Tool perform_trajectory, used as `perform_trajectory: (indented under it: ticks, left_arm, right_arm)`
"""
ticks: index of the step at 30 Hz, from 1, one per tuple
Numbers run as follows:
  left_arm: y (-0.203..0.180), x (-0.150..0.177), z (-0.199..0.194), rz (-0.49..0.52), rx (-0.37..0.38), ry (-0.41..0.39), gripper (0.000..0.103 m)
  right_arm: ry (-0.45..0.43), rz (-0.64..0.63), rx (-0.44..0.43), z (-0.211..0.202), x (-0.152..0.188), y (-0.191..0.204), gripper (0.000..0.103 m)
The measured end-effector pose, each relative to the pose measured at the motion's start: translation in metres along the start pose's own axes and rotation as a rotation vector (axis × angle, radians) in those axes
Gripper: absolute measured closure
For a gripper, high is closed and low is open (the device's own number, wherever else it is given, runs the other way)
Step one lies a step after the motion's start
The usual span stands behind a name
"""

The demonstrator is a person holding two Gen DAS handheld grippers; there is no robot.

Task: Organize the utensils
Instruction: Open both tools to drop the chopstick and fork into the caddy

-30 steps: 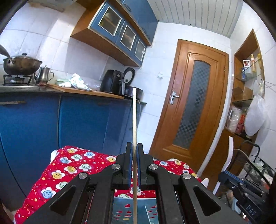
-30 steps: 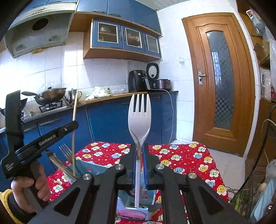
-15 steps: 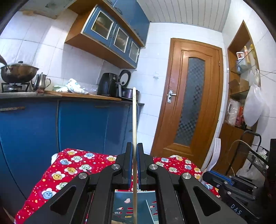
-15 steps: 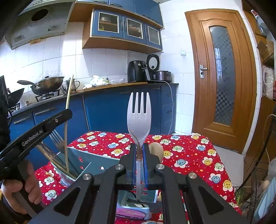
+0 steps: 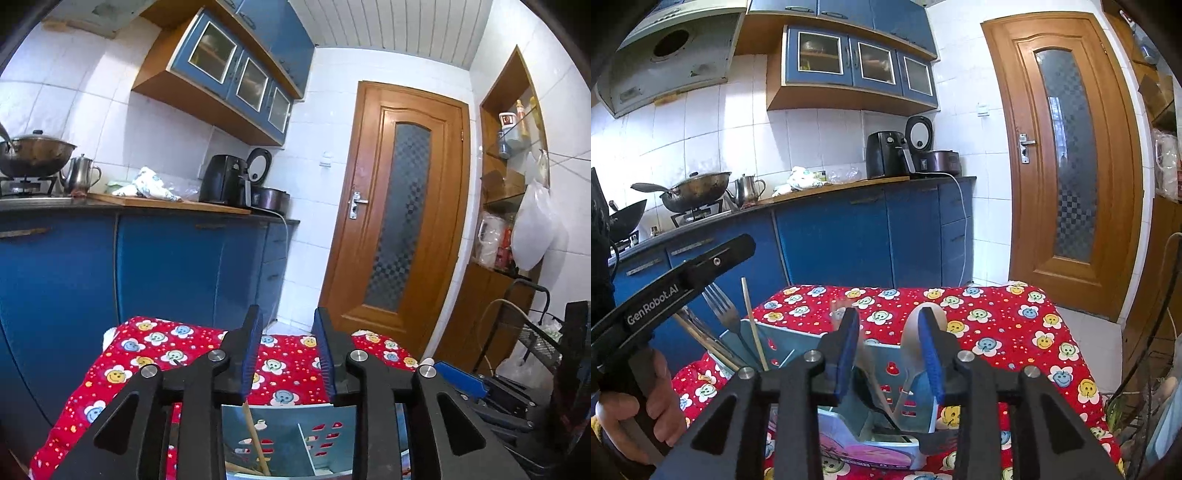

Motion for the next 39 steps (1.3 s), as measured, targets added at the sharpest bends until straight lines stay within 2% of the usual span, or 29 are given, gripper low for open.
perform_trajectory:
  ticks: [9, 21, 28, 39]
  left_arm:
    - [-0.01, -0.007, -0.009, 0.008, 0.035, 0.033, 0.073]
    - [-0.012, -0.007, -0.04, 0.01, 0.041, 0.104, 0.073]
    - [-0.013, 0.004, -0.06, 0.015, 0.035, 0.153, 0.069]
    - [-0.011, 0.045, -0.085, 0.016, 0.018, 0.293, 0.067]
  right_arm:
    - [-0.011, 0.03, -0.023, -0.01, -0.007, 0.0, 0.066]
    - [-0.008, 0.059, -0.057, -0.046, -0.013, 0.013, 0.062]
    - [0.007, 0.074, -0.058, -0.068, -0.003, 0.016, 0.06]
    - [0.046, 0.108, -0.055, -0.101, 0.026, 0.018, 0.055]
Point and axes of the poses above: each gripper's, at about its wrist camera, not at the fingertips, and z roughly the way its jaws point, y to its left, x to its underside, the point moved 9 cm from there along z, roughly the way its jaws point, and after that the axes turned 2 degrees about -x, right-handed, at the moved point
